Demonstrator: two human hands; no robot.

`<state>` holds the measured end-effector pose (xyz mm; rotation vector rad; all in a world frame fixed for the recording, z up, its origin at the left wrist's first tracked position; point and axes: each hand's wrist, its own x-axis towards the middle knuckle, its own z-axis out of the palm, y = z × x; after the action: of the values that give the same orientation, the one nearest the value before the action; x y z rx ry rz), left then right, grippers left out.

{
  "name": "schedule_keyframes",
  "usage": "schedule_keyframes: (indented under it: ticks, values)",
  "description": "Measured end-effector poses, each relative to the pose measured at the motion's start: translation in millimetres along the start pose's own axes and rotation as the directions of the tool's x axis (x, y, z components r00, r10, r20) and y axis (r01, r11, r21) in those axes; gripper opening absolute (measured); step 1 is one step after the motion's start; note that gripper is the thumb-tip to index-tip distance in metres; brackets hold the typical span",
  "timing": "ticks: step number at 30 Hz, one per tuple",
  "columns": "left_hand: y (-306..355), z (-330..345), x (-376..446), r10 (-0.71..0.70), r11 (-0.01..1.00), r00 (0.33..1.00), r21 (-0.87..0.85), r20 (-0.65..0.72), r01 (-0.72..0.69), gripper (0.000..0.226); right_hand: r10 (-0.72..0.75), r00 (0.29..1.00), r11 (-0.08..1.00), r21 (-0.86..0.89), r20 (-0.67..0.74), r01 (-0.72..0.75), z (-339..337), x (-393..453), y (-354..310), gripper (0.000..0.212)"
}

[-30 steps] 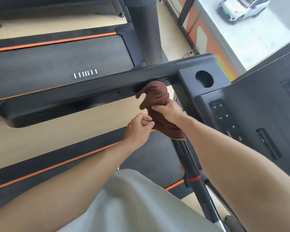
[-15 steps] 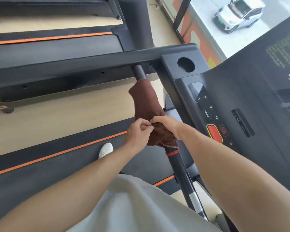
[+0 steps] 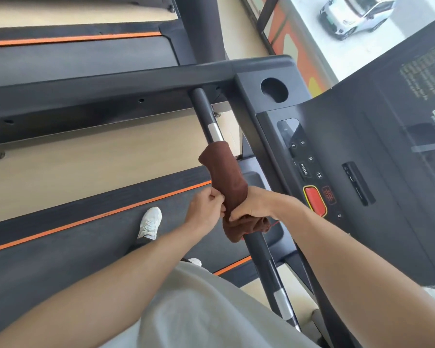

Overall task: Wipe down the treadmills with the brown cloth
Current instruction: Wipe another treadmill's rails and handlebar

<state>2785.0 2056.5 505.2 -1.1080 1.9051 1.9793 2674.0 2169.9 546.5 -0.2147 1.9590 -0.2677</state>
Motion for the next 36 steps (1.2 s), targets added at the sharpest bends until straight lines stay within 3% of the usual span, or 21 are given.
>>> schedule_keyframes:
  ticks: [3,6,8,11,13,17,22,27,30,34,36]
  values:
    - [10.8,-11.8,13.2,0.038,0.999,0.999,-0.018,-0.031,-0.038,0.007,-0.032,0.979,0.999,-0.013,-0.199,0.030,5.0,1.9,-3.9,0.042]
    - [26.1,-21.3,30.3,0.065,0.998,0.997,-0.004,-0.043,-0.065,0.005,-0.045,0.987,0.998,-0.055,-0.153,0.037,-5.3,2.3,-14.5,0.049]
    - [35.3,-24.7,40.5,0.064,0.997,0.997,0.045,-0.051,-0.062,0.005,-0.062,0.972,0.995,-0.090,-0.226,0.043,-8.2,8.4,-27.6,0.048]
    - [48.3,-33.3,55.7,0.071,0.995,0.990,0.079,-0.121,-0.062,0.007,-0.057,0.862,0.998,-0.052,-0.504,0.036,-2.7,24.2,-60.7,0.035]
    - [58.4,-44.1,65.6,0.088,0.996,0.977,0.018,-0.196,-0.086,0.011,-0.039,0.797,0.999,-0.018,-0.603,0.036,-3.8,35.0,-86.1,0.038]
    - [79.2,-71.3,83.6,0.081,0.994,0.951,-0.049,-0.300,-0.100,0.004,-0.115,0.722,0.993,-0.087,-0.683,0.076,-19.4,49.6,-118.8,0.052]
    - [89.9,-94.5,99.6,0.088,0.995,0.953,-0.029,-0.290,-0.100,0.008,-0.173,0.637,0.976,-0.042,-0.751,0.215,-46.0,90.6,-163.8,0.063]
    - [96.4,-116.7,111.3,0.117,0.992,0.957,-0.017,-0.266,-0.126,0.011,-0.162,0.589,0.982,-0.073,-0.792,0.172,-62.1,110.4,-189.0,0.067]
    - [97.2,-125.2,115.6,0.123,0.991,0.956,-0.019,-0.265,-0.133,0.012,-0.189,0.597,0.977,-0.088,-0.780,0.195,-60.9,108.2,-188.0,0.065]
    - [110.2,-121.5,110.9,0.162,0.986,0.958,0.004,-0.238,-0.166,0.011,-0.171,0.713,0.954,0.065,-0.680,0.291,-70.3,106.7,-174.7,0.061]
    - [119.5,-115.4,107.8,0.198,0.980,0.959,0.021,-0.201,-0.198,0.010,-0.160,0.813,0.920,0.214,-0.559,0.328,-74.8,97.9,-164.6,0.025]
